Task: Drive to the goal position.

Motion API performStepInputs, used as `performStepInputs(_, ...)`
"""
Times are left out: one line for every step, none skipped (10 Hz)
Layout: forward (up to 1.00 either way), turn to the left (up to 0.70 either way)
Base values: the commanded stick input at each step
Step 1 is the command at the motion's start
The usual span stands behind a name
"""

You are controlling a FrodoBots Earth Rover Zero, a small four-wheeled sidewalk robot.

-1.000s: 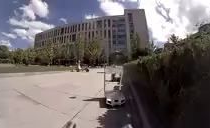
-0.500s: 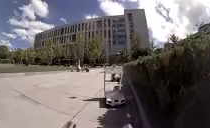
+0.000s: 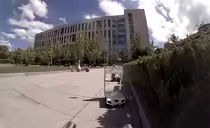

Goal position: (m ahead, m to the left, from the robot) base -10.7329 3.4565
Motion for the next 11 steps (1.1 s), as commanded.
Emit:
performStepInputs(0.00, 0.00)
performStepInputs(0.00, 0.00)
performStepInputs(0.02, 0.00)
performStepInputs(0.03, 0.00)
performStepInputs(0.01, 0.00)
performStepInputs(0.00, 0.00)
performStepInputs(0.00, 0.00)
performStepInputs(0.00, 0.00)
performStepInputs(0.00, 0.00)
performStepInputs(0.00, 0.00)
performStepInputs(0.00, 0.00)
